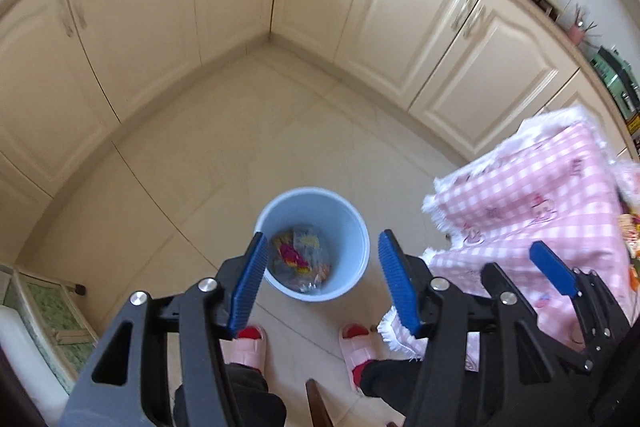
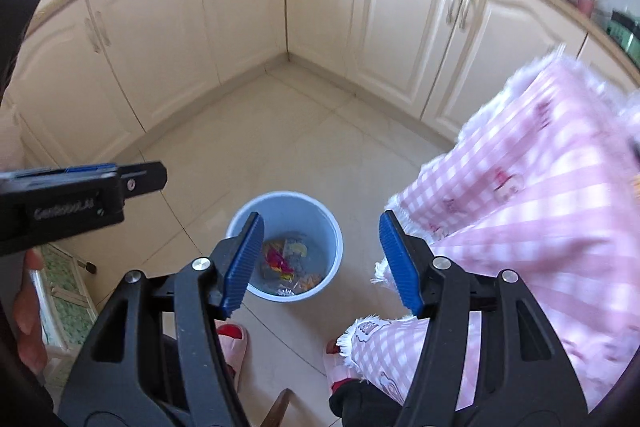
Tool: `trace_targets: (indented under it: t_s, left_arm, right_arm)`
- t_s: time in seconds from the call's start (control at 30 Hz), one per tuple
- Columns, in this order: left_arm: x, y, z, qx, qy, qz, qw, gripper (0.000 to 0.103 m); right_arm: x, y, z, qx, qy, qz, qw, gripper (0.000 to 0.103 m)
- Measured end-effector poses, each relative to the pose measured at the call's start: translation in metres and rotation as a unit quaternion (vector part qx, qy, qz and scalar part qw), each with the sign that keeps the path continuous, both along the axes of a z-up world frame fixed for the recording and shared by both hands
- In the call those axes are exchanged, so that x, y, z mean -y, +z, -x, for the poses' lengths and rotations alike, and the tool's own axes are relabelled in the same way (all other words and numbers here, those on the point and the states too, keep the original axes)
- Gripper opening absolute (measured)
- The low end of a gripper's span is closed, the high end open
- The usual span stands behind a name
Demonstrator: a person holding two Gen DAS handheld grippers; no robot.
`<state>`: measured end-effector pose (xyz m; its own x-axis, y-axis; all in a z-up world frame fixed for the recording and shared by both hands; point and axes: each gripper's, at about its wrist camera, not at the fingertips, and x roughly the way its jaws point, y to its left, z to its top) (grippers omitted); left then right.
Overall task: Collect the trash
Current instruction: 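Grasp the crumpled tan paper with the left tool while the right tool grasps the orange peel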
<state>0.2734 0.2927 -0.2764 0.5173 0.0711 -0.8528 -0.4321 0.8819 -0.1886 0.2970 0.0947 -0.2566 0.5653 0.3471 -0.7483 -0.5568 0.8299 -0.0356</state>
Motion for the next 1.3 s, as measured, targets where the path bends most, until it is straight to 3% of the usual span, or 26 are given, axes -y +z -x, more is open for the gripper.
trace_targets:
  t_s: [0.17, 0.37, 0.5, 0.67, 0.83, 1.13, 1.27, 1.3]
  left_arm:
    - [0.028, 0.058, 0.021, 0.065, -0.016, -0.009, 0.9977, 0.061]
    - [0.105, 0.105, 0.023, 0.117, -0.113, -0.02, 0.9865, 0.063]
    - [0.155, 0.109, 0.018, 0.117, -0.165, -0.01, 0.9793, 0.063]
    - [0.21, 0.101, 0.011, 0.103, -0.219, -0.01, 0.9701, 0.063]
    - [0.242, 0.089, 0.004, 0.085, -0.253, -0.011, 0.9637, 0.063]
    - [0.26, 0.083, -0.019, 0.071, -0.261, -0.018, 0.9626, 0.063]
    - [0.266, 0.076, -0.035, 0.06, -0.264, -0.02, 0.9624, 0.063]
    - [0.268, 0.075, -0.038, 0.058, -0.265, -0.02, 0.9623, 0.063]
  right_arm:
    - [0.05, 0.066, 0.028, 0.042, -0.029, -0.051, 0.997, 0.06]
    - [0.135, 0.114, 0.053, 0.113, -0.101, -0.065, 0.986, 0.064]
    - [0.192, 0.108, 0.051, 0.1, -0.156, -0.067, 0.981, 0.065]
    - [0.246, 0.08, 0.035, 0.037, -0.209, -0.08, 0.974, 0.065]
    - [0.258, 0.064, 0.024, -0.012, -0.208, -0.093, 0.974, 0.065]
    - [0.254, 0.049, -0.015, -0.038, -0.197, -0.06, 0.978, 0.063]
    - [0.255, 0.049, -0.023, -0.034, -0.19, -0.052, 0.98, 0.031]
    - [0.257, 0.049, -0.026, -0.034, -0.186, -0.055, 0.98, 0.031]
